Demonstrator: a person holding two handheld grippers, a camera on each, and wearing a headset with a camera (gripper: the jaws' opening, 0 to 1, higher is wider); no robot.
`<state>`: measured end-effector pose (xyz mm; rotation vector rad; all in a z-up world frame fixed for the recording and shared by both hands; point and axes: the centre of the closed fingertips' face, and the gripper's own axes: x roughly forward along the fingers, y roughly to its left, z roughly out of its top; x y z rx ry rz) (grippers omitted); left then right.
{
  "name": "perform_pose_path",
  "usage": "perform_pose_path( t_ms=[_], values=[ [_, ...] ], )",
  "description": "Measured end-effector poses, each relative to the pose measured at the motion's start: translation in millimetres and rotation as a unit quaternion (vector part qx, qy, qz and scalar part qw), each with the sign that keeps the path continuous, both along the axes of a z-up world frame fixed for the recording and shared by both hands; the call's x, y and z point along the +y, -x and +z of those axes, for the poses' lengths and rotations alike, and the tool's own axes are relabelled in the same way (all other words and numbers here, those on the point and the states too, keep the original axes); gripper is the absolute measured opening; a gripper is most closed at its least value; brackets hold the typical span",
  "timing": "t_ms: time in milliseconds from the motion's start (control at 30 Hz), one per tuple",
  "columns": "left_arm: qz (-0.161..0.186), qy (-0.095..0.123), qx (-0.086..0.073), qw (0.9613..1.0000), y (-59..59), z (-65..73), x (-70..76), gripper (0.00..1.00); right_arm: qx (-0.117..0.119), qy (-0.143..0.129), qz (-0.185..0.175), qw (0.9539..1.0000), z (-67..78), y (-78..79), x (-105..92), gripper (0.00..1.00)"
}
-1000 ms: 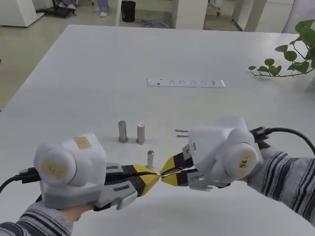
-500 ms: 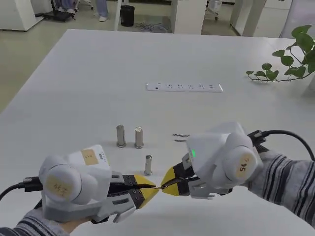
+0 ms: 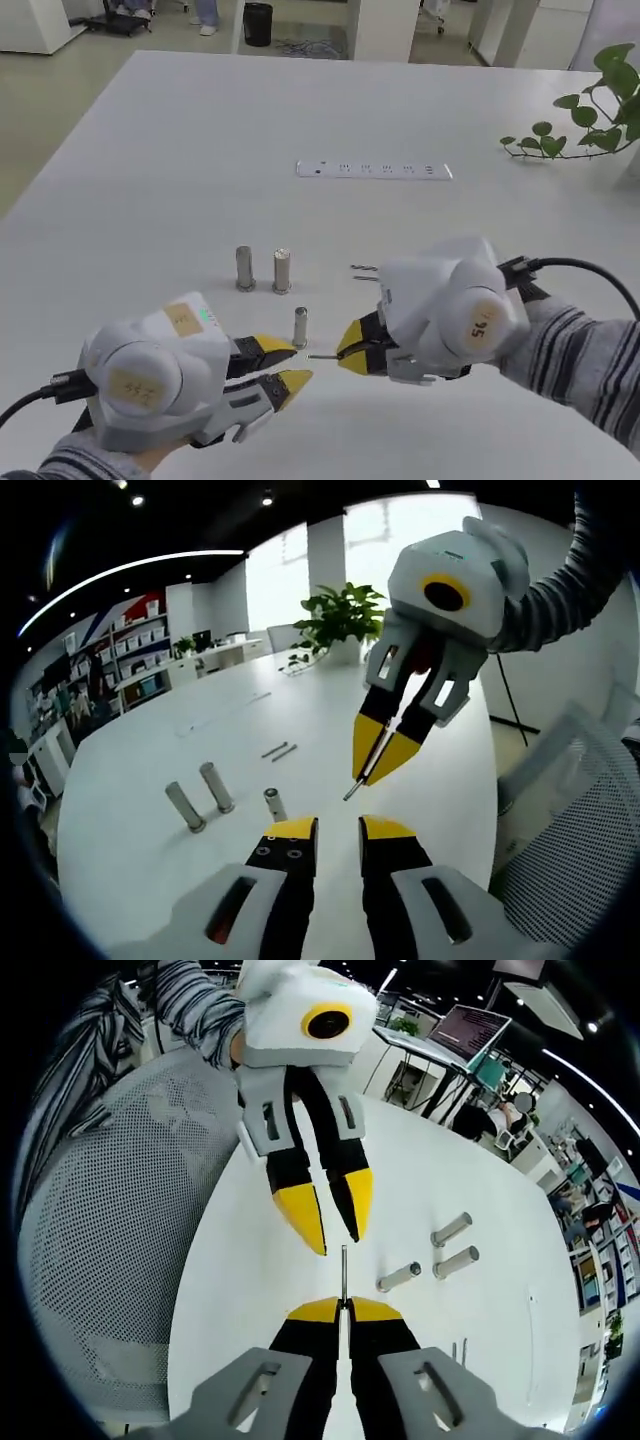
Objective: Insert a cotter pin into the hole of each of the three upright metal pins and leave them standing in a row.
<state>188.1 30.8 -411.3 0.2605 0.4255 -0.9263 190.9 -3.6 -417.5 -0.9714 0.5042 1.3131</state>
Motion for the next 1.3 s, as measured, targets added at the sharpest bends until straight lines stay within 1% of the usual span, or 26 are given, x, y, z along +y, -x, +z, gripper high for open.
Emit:
perform_pose_path(
  t_ms=[67,100,133,167,200,233,267,300,400,467,600,767,900,1033,1133,1233,1300],
  values=[
    [0.018,-0.016,-0.007,0.9997,-5.3,-5.5,5.4,0.15,-0.005,0.003,-0.013,0.9999,-1.2,-6.8,-2.7,0.0],
    [0.026,-0.015,-0.007,0.9995,-7.0,-6.9,5.6,0.15,-0.008,0.007,-0.018,0.9998,-1.9,-9.5,-4.3,0.0],
    [0.037,-0.01,-0.007,0.9993,-9.3,-7.2,6.3,0.16,-0.015,0.013,-0.027,0.9994,-2.5,-14.7,-6.8,0.0],
    [0.045,-0.005,-0.007,0.9989,-11.5,-7.5,6.6,0.16,-0.016,0.014,-0.03,0.9993,-3.0,-16.8,-7.5,0.0],
    [0.05,0.0,-0.01,0.9987,-13.5,-7.5,6.3,0.17,-0.015,0.017,-0.037,0.999,-4.1,-20.0,-9.0,0.0],
    [0.065,0.006,-0.015,0.9978,-17.6,-7.5,7.3,0.17,-0.013,0.018,-0.045,0.9987,-4.9,-22.3,-10.3,0.0],
    [0.073,0.005,-0.013,0.9973,-19.7,-9.1,8.3,0.16,-0.007,0.019,-0.05,0.9985,-6.8,-24.2,-11.3,0.0],
    [0.084,0.001,-0.009,0.9964,-22.9,-12.2,9.9,0.16,-0.006,0.018,-0.053,0.9984,-7.5,-25.9,-11.4,0.0],
    [0.098,-0.003,-0.008,0.9952,-29.0,-17.3,10.0,0.17,-0.005,0.024,-0.063,0.9977,-11.0,-32.2,-13.7,0.0],
    [0.113,-0.005,-0.009,0.9936,-34.1,-20.1,11.5,0.16,-0.005,0.025,-0.067,0.9974,-13.0,-36.7,-14.2,0.0],
    [0.135,0.01,-0.001,0.9908,-41.0,-23.9,8.8,0.17,-0.002,0.028,-0.08,0.9964,-17.6,-45.4,-15.1,0.0],
    [0.153,0.01,0.003,0.9882,-47.8,-30.7,5.9,0.19,0.003,0.027,-0.092,0.9954,-22.4,-54.3,-14.5,0.0],
    [0.167,0.013,0.011,0.9859,-51.9,-35.6,3.5,0.2,0.009,0.026,-0.093,0.9953,-26.9,-58.4,-12.6,0.0],
    [0.182,0.016,0.021,0.9829,-56.7,-42.0,3.4,0.2,0.014,0.025,-0.092,0.9954,-30.3,-59.8,-10.3,0.0],
    [0.19,0.015,0.028,0.9814,-59.5,-47.0,3.3,0.19,0.016,0.026,-0.089,0.9956,-33.0,-59.9,-8.5,0.0],
    [0.195,0.019,0.037,0.9799,-62.8,-52.5,1.7,0.18,0.021,0.028,-0.085,0.9957,-36.4,-59.6,-7.3,0.0],
    [0.195,0.019,0.036,0.98,-64.4,-52.8,-0.8,0.16,0.022,0.028,-0.083,0.9959,-37.7,-60.1,-6.5,0.0]
  ],
)
